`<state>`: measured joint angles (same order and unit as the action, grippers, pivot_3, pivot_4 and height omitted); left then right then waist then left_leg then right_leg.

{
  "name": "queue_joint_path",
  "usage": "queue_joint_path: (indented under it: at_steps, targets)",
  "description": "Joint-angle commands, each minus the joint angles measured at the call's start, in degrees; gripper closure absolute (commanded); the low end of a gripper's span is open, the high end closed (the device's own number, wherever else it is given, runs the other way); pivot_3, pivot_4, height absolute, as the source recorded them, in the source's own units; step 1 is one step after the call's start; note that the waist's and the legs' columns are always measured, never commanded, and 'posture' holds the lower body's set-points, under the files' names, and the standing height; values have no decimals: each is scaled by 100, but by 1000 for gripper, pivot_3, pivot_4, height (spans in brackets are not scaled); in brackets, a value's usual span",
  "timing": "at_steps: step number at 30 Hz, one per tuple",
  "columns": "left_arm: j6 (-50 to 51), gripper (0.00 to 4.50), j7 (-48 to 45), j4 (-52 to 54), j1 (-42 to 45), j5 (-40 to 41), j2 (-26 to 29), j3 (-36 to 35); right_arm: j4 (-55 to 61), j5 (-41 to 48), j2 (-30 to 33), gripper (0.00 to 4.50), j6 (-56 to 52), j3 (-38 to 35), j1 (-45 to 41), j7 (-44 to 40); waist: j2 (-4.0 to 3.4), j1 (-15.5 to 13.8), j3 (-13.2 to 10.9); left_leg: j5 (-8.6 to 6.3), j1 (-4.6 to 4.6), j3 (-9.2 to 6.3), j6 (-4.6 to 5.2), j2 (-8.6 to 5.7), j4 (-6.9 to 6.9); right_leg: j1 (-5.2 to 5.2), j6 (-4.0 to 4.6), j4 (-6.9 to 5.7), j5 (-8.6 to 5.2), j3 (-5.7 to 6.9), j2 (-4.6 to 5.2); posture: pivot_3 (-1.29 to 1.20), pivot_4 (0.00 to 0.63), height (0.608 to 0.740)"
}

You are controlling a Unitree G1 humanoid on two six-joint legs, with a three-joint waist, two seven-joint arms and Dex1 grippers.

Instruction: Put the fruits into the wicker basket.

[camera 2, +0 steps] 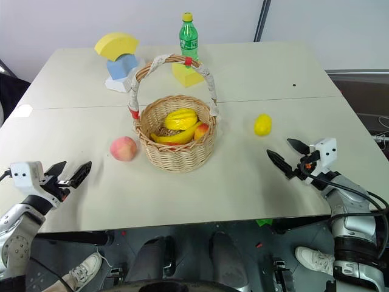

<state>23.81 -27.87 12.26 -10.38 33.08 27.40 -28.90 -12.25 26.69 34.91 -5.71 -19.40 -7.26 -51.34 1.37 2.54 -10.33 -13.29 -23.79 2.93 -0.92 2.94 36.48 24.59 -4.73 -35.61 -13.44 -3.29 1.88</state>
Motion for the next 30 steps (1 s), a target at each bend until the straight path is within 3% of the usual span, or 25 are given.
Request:
queue_joint_path:
  at_steps: [1, 16, 21, 25, 30]
  targets:
    - [-9, 0, -115, 225, -26, 73, 140, -100, 309, 87, 100, 31, -13, -130, 11, 16, 0, 0, 0, 0, 0, -1, 0, 0, 0, 0, 0, 2, 0, 0, 0, 0, 150, 740]
    - [541, 0, -113, 571, 301, 639, 152, -15, 808, 81, -10, 31, -110, 0, -25, 180, 0, -4, 0, 0, -1, 2, 0, -1, -5, -3, 0, 10, 1, 0, -1, 0, 150, 740]
    - [790, 0, -466, 918, 608, 883, 483, 205, 1801, 544, 281, 31, -885, 225, 212, -304, 0, -12, 0, 1, -1, -2, 1, 0, -4, -3, -1, 6, 1, 1, -7, 0, 150, 740]
    - [1169, 0, -636, 891, 955, 591, 1066, 754, 2996, 914, 576, 31, -1579, 624, 393, -550, 0, -15, 1, 1, 0, -2, 1, -1, -5, -3, -1, 6, 0, 1, -6, 0, 150, 740]
    - [1387, 0, -592, 558, 1485, 188, 1384, 1240, 3708, 1070, 668, 31, -1923, 845, 384, -540, 1, -11, 0, 1, 0, -4, 1, -1, -5, -3, -1, 6, 0, 2, -8, 0, 150, 740]
